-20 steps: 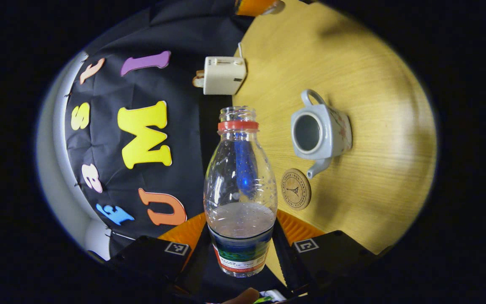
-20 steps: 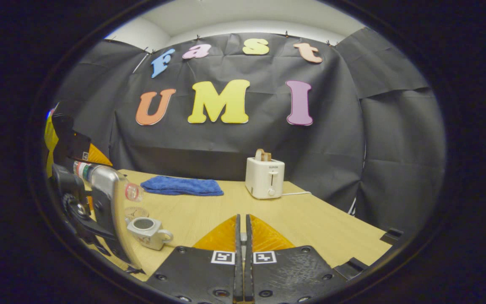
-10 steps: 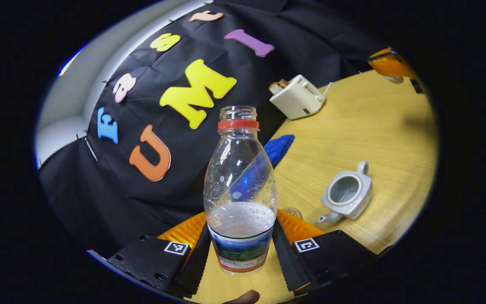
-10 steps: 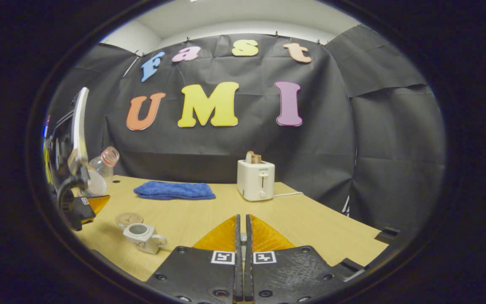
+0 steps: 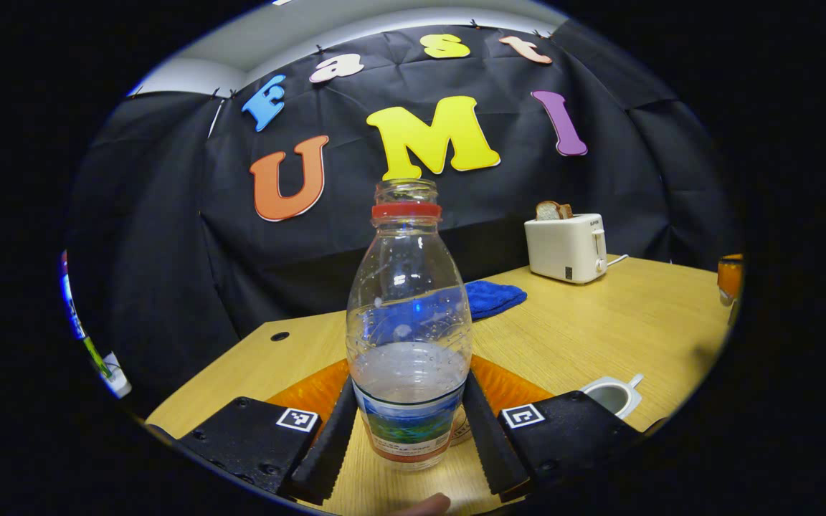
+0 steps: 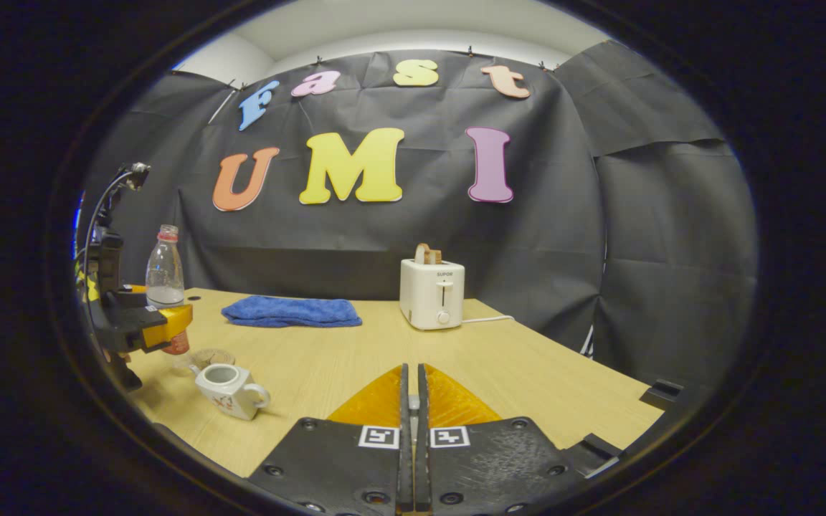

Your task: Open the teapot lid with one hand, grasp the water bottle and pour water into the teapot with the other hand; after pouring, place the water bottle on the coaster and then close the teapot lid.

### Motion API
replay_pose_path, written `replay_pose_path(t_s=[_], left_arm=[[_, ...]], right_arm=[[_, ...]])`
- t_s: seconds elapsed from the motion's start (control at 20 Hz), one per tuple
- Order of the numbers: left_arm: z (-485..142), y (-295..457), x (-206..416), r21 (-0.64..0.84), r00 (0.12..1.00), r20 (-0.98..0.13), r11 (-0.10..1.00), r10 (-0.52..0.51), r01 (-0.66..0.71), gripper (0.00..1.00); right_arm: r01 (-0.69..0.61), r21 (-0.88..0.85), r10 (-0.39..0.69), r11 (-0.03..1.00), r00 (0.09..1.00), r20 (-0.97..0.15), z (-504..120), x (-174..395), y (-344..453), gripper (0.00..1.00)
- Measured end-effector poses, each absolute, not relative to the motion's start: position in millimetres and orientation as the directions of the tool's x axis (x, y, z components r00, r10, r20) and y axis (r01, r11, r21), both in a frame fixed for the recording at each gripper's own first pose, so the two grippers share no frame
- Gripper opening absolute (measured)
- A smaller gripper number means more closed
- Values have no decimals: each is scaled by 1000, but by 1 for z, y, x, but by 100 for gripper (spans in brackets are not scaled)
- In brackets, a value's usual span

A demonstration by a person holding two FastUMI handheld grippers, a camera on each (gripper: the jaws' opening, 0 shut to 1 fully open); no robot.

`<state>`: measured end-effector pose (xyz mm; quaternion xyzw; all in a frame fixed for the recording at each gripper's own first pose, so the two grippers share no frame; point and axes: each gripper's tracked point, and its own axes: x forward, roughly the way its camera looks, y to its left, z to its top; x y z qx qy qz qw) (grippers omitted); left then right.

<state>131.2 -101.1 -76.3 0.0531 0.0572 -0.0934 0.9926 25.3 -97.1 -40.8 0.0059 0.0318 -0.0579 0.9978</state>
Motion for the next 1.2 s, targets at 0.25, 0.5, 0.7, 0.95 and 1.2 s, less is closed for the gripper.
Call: replay_pose_path(t_s=[0.25, 0.5, 0.7, 0.95, 1.2], left_arm=[[-75, -105, 160, -94, 976, -110, 980, -188, 178, 79], [-76, -114, 178, -148, 972, -106, 970, -210, 193, 80], [-81, -118, 180, -114, 970, -103, 971, -220, 208, 81], [-79, -124, 174, -107, 959, -76, 959, -272, 263, 83], [-83, -121, 174, -109, 962, -88, 963, -258, 248, 89]], right_arm=[[107, 17, -106, 994, 991, -77, -47, 28, -97, 1], [108, 25, -105, 994, 991, -79, -49, 31, -98, 1], [114, 32, -111, 993, 989, -102, -59, 36, -103, 1], [104, 26, -101, 994, 988, -113, -66, 37, -98, 1], [96, 15, -93, 995, 989, -115, -67, 36, -94, 1]])
